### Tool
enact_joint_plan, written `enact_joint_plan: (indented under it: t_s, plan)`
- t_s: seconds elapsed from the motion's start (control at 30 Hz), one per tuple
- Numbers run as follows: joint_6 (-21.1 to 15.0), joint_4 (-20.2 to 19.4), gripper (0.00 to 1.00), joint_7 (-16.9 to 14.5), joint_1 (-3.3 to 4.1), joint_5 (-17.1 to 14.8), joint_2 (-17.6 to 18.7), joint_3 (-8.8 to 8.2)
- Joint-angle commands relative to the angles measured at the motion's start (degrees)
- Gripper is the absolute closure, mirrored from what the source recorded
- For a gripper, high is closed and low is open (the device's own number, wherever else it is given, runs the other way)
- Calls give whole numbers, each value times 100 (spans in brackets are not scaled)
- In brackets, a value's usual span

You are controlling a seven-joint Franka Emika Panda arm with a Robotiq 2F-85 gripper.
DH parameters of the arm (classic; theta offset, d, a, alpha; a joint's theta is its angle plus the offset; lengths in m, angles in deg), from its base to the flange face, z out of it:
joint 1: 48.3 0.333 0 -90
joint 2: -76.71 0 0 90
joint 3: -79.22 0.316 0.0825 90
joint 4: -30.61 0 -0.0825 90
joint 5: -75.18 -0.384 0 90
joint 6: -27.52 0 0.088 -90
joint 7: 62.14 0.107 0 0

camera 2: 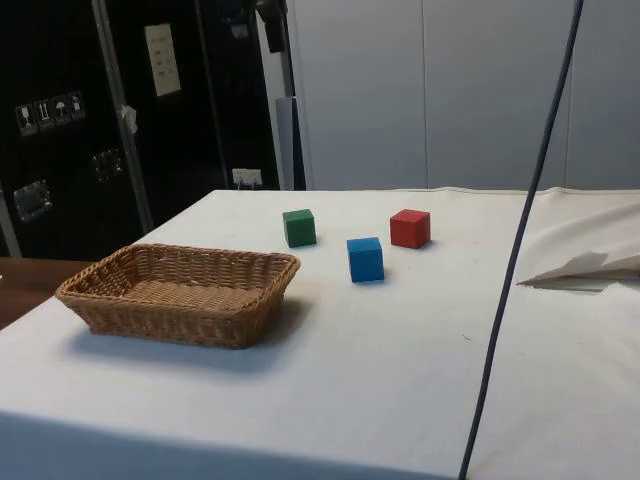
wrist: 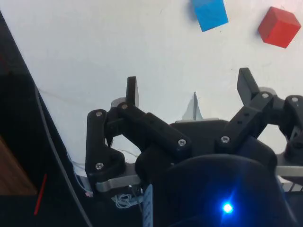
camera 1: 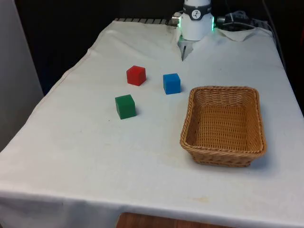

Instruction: Pick up the blue cube and place it into the basket.

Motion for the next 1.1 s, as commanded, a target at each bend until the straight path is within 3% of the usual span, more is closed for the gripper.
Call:
enact_joint_plan:
  t_s: [0.0, 0.23, 0.27, 0.3, 0.5, 0.57, 0.63, 0.7, 1.07]
  plan:
    - [-63, -23, 0, 0, 0, -6, 6, 6]
    - [-361, -258, 0, 23, 6, 11, -57, 29]
    - [-218, -155, 0, 0, 0, 0, 0, 29]
    - [-407, -304, 0, 23, 6, 17, -69, 34]
    - [-739, -796, 0, 40, 6, 29, -321, 74]
    - [-653, -756, 0, 6, 0, 0, -275, 74]
    - [-963, -1129, 0, 29, 0, 29, -493, 80]
    - [-1054, -1283, 0, 29, 6, 29, -579, 86]
    - [-1266, -1839, 0, -29, -11, 34, -877, 97]
